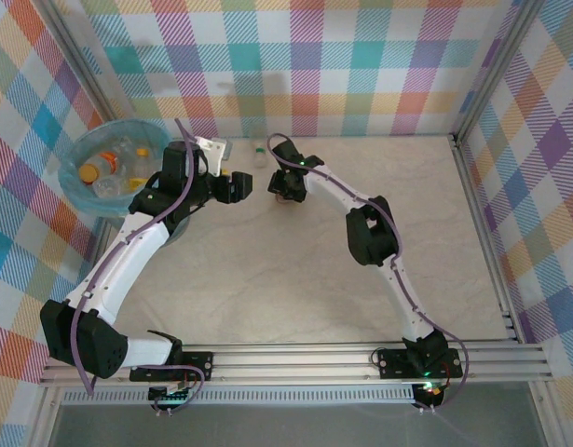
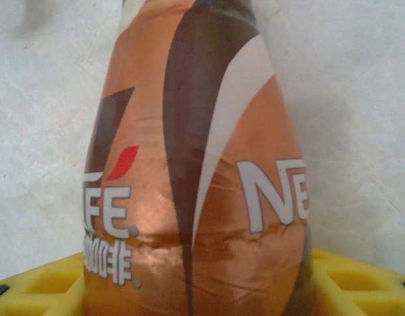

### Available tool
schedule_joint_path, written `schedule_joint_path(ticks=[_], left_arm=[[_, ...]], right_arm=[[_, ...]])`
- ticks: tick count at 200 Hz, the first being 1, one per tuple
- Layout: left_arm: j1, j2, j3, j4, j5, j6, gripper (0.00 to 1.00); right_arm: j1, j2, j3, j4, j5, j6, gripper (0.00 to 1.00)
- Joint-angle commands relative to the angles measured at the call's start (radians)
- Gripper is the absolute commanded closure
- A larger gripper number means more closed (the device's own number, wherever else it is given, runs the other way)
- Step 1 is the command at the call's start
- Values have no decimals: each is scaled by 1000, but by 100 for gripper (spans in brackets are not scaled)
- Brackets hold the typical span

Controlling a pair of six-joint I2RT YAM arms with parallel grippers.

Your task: Put the plastic bottles in the bin

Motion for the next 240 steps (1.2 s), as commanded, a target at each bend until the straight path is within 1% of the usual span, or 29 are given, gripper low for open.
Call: schedule_joint_path(ticks=[1, 31, 54, 71, 106, 125, 146, 165, 186, 210, 240], left_arm=[[-13, 0, 74, -53, -30, -58, 26], [-13, 40, 173, -119, -33, -170, 26], [-13, 68, 259, -152, -3, -253, 26], [-13, 84, 317, -162, 19, -317, 26], [-13, 109, 401, -150, 102, -434, 25], [-13, 124, 436, -153, 178, -489, 25], [-14, 125, 448, -151, 249, -541, 25], [-27, 103, 433, -153, 275, -558, 26], [-50, 76, 397, -150, 294, -561, 28], [-81, 57, 359, -141, 304, -576, 30], [-112, 44, 343, -120, 332, -586, 32]], right_arm=[[-1, -153, -60, 35, -47, -58, 44], [-1, -345, -243, 118, -121, -120, 44], [-1, -536, -449, 218, -190, -167, 45], [-1, -678, -594, 290, -271, -200, 45], [-1, -925, -832, 426, -464, -238, 47], [0, -1032, -934, 511, -572, -246, 47], [3, -1136, -1030, 596, -643, -256, 48], [5, -1202, -1078, 630, -666, -264, 48], [9, -1243, -1104, 661, -722, -271, 48], [25, -1258, -1108, 680, -787, -280, 48], [51, -1259, -1101, 680, -805, -291, 48]])
